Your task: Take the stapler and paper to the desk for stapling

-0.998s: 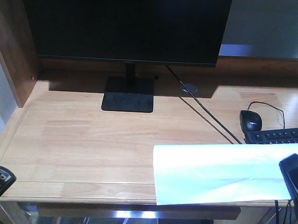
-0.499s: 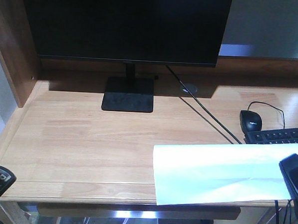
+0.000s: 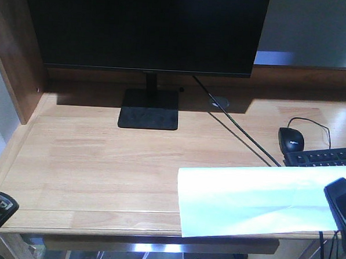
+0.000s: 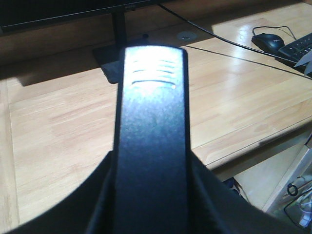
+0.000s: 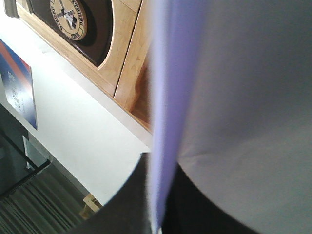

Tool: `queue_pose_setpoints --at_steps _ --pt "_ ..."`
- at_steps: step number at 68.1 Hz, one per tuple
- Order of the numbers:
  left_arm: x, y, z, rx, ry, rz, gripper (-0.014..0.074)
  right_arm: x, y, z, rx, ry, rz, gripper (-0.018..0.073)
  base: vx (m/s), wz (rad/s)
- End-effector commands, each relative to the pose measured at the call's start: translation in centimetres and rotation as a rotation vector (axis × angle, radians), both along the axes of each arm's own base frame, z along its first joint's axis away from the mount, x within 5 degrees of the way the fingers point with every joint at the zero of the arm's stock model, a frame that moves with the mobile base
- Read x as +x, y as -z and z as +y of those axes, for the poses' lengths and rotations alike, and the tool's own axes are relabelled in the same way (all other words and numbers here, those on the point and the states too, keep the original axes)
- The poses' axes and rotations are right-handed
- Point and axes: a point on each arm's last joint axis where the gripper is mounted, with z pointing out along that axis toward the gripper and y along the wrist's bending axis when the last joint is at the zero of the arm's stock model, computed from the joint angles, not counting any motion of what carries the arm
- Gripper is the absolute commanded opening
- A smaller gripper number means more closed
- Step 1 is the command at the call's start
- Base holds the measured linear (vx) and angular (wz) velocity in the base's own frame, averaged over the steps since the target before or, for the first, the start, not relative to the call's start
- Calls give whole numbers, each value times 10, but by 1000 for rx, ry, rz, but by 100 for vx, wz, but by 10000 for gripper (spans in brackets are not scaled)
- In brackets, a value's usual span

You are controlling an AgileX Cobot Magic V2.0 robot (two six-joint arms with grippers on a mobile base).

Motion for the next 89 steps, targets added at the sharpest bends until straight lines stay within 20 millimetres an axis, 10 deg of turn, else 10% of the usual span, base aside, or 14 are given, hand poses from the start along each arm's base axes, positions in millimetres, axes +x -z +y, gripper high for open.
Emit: queue_pose_setpoints --at_steps 1,45,89 --pt "2 -19 -1 -67 2 -122 -7 -2 -4 0 22 -12 -52 -5 0 0" --pt "17 -35 -10 -103 8 -127 -7 -2 -4 0 22 -12 -52 -5 0 0" --pt "129 -78 -82 27 240 5 -7 -2 -4 0 22 -12 -52 -5 0 0"
